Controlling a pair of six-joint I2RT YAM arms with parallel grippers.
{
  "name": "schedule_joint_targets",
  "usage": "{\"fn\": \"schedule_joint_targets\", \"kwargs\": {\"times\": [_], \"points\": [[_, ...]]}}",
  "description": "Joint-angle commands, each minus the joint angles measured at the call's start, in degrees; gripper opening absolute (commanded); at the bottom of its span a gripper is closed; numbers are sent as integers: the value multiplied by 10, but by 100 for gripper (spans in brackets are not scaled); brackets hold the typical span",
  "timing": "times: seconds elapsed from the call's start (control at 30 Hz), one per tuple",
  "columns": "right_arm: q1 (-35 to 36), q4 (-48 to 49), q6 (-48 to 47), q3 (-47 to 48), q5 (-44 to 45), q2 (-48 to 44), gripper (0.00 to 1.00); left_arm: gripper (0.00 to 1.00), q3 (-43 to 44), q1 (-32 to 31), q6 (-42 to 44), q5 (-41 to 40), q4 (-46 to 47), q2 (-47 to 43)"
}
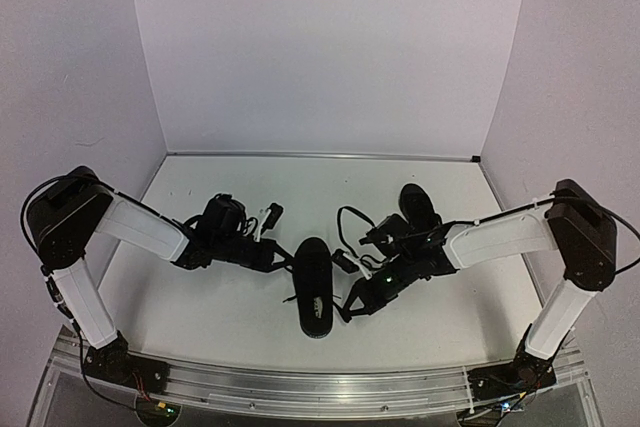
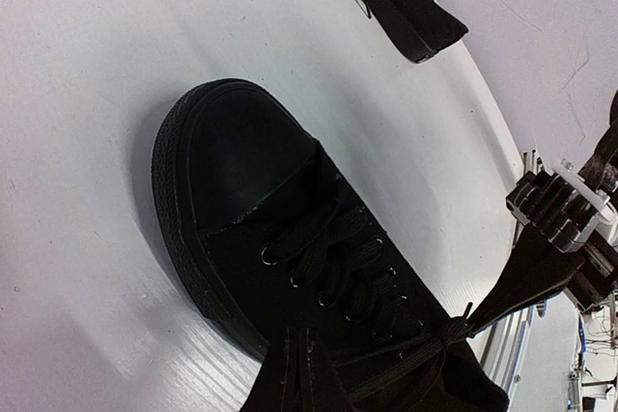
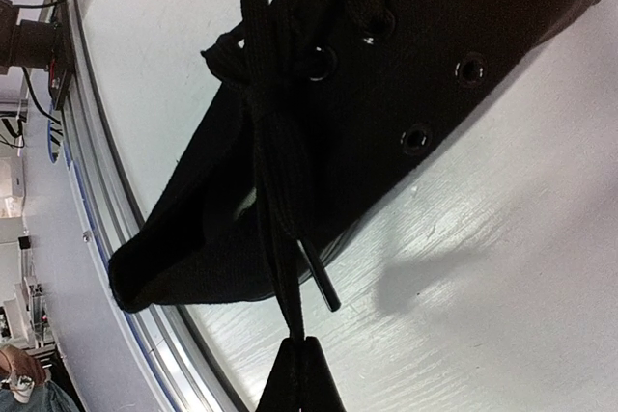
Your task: Tie the shoes
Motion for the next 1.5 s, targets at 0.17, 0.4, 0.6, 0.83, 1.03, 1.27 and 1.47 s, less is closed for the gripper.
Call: {"fn": "schedule_joint_targets", "kwargs": {"times": [0.17, 0.4, 0.6, 0.83, 1.03, 1.27, 1.47], "points": [[8, -66, -8, -21, -4, -12, 0, 0, 26, 32, 21, -15, -1, 9], [8, -66, -14, 34, -17, -21, 6, 0, 41, 5, 40, 73, 12, -3], [-22, -68, -16, 48, -32, -49, 37, 6, 34, 1, 31, 98, 28, -8], [-64, -64, -28, 56, -55, -49, 46, 20, 30, 1, 25, 85, 30, -19], [-64, -32, -16, 89, -97, -1, 43, 27, 22, 2, 6, 55, 20, -20], [-53, -25, -21, 111, -117, 43, 40, 41, -11, 6, -31, 36, 41, -24], [-44, -23, -21, 124, -119, 63, 32, 48, -45, 6, -49, 35, 65, -37]]}}
